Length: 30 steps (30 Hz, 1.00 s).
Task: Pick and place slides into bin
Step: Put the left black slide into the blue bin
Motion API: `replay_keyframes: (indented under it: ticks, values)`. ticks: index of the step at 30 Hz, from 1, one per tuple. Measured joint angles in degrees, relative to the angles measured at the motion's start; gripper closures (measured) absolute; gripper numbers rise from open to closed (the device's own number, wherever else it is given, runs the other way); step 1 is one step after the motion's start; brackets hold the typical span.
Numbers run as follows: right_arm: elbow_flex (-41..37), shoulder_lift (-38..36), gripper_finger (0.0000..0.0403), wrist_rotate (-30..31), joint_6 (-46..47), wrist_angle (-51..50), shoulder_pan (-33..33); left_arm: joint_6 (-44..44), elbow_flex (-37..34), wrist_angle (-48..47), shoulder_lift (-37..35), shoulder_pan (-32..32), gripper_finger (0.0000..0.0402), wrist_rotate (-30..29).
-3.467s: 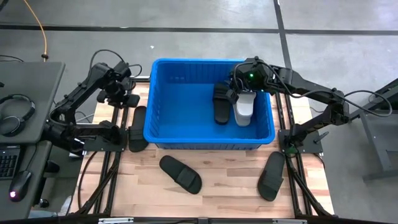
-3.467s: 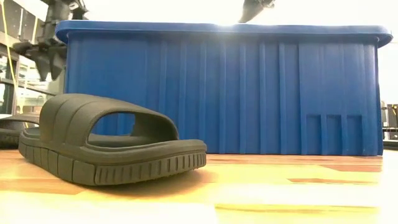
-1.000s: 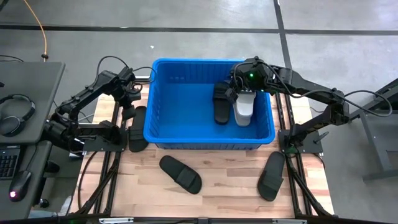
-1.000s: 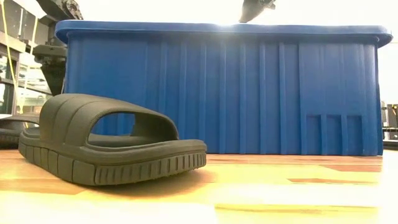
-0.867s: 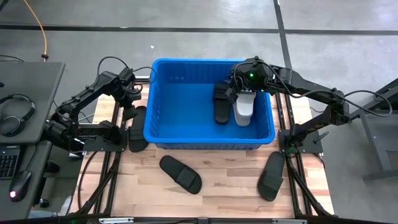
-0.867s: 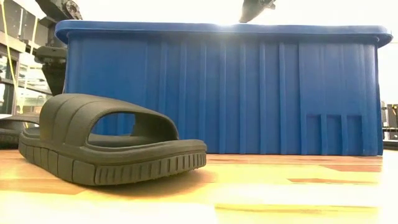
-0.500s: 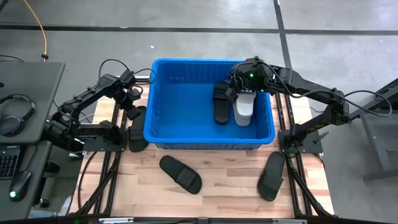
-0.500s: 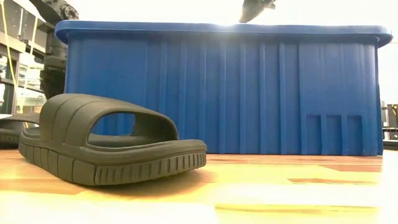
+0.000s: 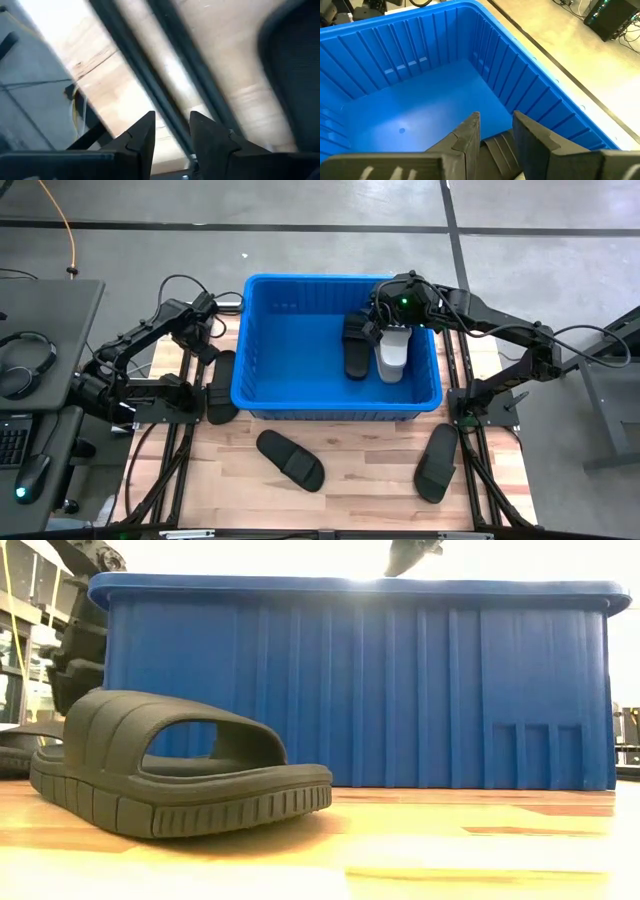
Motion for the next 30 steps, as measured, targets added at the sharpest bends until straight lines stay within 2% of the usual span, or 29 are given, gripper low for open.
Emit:
replay_keyframes:
  ticks: [7, 15, 18, 26, 30]
  values:
    - [0.0, 0.0, 0.0297, 0.7, 0.0, 0.0, 0.0, -1.4, 0.0, -0.3, 0.0, 0.0, 0.0291, -2.4]
    - [0.0, 0.0, 0.0297, 1.4, 0.0, 0.0, 0.0, -3.7, -0.2, -4.8, 0.0, 0.0, 0.0291, -12.6]
    - [0.0, 0.0, 0.0297, 1.7, -0.1, 0.6, 0.0, -3.5, -1.1, -7.1, 0.1, 0.0, 0.0291, -13.6]
    - [0.0, 0.0, 0.0297, 1.7, -1.8, 2.1, 0.0, 0.1, -1.8, -6.9, 0.1, 0.0, 0.0291, -4.4]
    - [0.0, 0.0, 0.0297, 1.7, -2.1, 2.2, 0.0, 6.1, -1.8, -4.5, 0.1, 0.0, 0.0291, 5.0]
